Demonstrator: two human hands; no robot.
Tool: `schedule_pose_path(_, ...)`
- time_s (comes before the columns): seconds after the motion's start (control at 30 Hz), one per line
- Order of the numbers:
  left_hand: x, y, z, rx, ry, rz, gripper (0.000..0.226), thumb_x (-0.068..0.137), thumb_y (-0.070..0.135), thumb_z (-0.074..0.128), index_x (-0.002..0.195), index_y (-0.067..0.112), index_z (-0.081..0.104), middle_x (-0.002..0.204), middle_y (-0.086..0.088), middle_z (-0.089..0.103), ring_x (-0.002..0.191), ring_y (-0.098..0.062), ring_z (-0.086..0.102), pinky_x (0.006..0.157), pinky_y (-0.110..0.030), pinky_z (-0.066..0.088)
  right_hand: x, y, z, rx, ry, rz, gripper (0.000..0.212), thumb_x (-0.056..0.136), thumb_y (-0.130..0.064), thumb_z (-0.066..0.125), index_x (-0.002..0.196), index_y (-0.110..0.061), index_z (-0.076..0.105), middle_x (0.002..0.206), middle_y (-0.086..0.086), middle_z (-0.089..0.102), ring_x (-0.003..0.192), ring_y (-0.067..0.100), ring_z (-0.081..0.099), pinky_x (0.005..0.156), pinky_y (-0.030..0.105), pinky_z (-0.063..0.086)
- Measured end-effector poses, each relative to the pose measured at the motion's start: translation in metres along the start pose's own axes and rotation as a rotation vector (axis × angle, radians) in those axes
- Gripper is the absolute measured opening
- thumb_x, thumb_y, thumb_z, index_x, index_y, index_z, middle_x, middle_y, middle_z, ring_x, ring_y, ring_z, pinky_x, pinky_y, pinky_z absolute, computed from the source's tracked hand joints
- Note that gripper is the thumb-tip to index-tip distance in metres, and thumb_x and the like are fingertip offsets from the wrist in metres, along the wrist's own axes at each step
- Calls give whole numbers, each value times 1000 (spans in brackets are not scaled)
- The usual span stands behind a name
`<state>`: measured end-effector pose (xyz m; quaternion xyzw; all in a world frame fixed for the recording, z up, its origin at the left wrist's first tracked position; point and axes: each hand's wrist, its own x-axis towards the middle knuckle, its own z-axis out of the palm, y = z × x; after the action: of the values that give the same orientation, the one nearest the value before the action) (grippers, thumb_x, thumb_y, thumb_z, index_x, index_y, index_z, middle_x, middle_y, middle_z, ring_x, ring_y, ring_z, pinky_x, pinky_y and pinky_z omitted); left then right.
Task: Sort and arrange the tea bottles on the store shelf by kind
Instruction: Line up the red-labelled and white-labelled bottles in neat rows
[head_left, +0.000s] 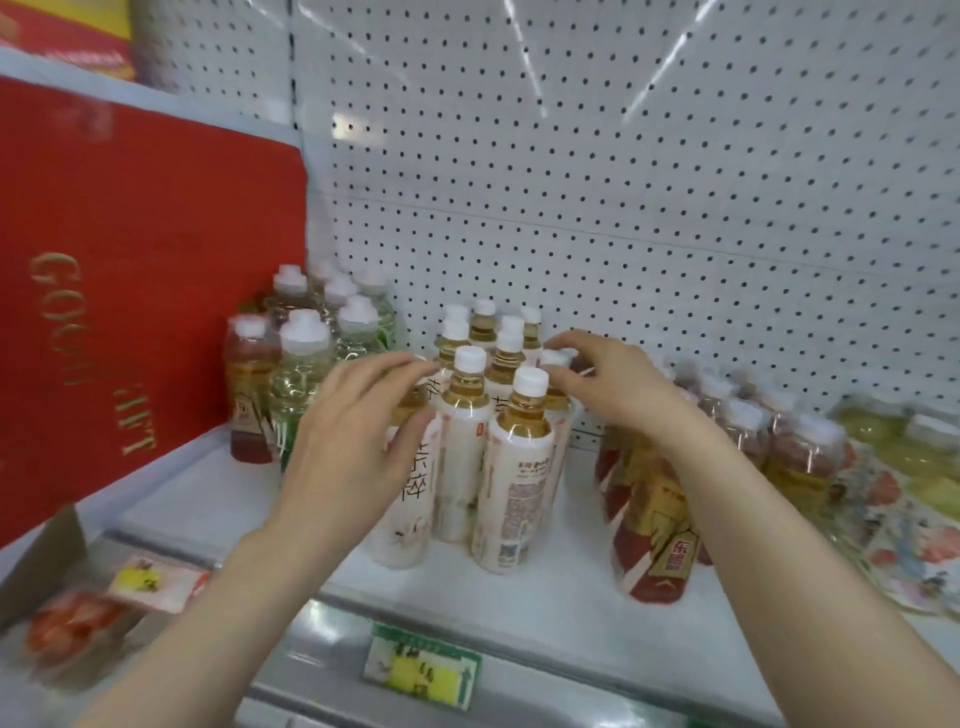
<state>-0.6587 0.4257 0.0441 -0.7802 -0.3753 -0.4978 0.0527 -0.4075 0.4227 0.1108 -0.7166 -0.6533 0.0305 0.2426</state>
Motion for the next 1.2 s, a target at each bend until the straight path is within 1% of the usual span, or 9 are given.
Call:
schedule_pose_path(0.1, 25, -4, -10, -31, -75, 16, 36, 90, 29, 59, 125, 21, 64, 123, 6, 61, 115, -15, 52, 96, -29, 39, 8, -9, -3, -32, -2, 36, 41, 91, -55, 59, 125, -31, 59, 105, -3, 63, 85, 12, 61, 65, 23, 46)
schedule_pose_path(0.27, 79, -12, -3, -70, -394, -55, 37, 95, 39, 53, 130, 28, 59, 129, 9, 59, 115, -10, 55, 101, -32, 44, 23, -18, -14, 23, -171, 79, 41, 86, -59, 63, 116, -31, 65, 110, -4, 66, 88, 16, 71, 89, 38, 57)
schedule_pose_path(0.4, 99, -20, 0, -169, -593, -138, 36, 95, 44, 53, 126, 29, 62, 117, 13, 65, 94, -2, 60, 82, -24, 49, 32, -28, -24, -9, -171, 33, 39, 88, -57, 62, 117, -32, 67, 119, -6, 67, 104, 14, 64, 94, 31, 50)
schedule_pose_path(0.5, 97, -21, 2, -192, -668, -108, 43, 89, 52, 57, 129, 34, 60, 120, 14, 65, 104, -5, 61, 91, -33, 53, 33, -36, -24, 14, -154, -26, 35, 89, -56, 62, 116, -35, 69, 120, -11, 67, 112, 9, 60, 95, 29, 45)
schedule_pose_path(0.67, 101, -10, 10, -149, -687, -120, 47, 89, 41, 63, 135, 34, 56, 133, 10, 60, 116, -11, 58, 95, -29, 47, 27, -39, -17, -36, -146, -17, 30, 90, -49, 63, 114, -33, 69, 113, -9, 67, 106, 11, 61, 85, 25, 44)
schedule_pose_path(0.83, 95, -2, 17, -52, -537, -211, 36, 85, 37, 69, 120, 30, 66, 117, 7, 68, 97, -11, 59, 82, -25, 43, 14, -15, -9, 37, -64, 151, 36, 87, -35, 72, 121, -27, 64, 100, 0, 72, 78, 14, 71, 67, 21, 51)
schedule_pose_path(0.93, 88, 0, 16, 56, -419, -235, 36, 87, 40, 67, 119, 23, 67, 110, 0, 71, 101, -19, 63, 89, -32, 46, 14, -12, -4, 24, -14, 101, 39, 86, -36, 72, 123, -23, 66, 102, 4, 74, 85, 18, 72, 85, 35, 57)
schedule_pose_path(1.0, 86, 1, 14, 89, -392, -259, 38, 88, 40, 67, 122, 22, 66, 111, -3, 71, 105, -23, 62, 93, -34, 45, 12, -13, -2, 47, 1, 73, 37, 87, -37, 72, 120, -22, 66, 99, 3, 74, 84, 16, 72, 88, 37, 57)
schedule_pose_path(1.2, 82, 2, 14, 111, -350, -247, 40, 87, 41, 68, 121, 20, 68, 110, -6, 72, 105, -26, 62, 92, -34, 45, 11, -16, -1, 129, -49, 33, 36, 87, -36, 72, 121, -25, 66, 93, -2, 75, 74, 6, 74, 65, 10, 50)
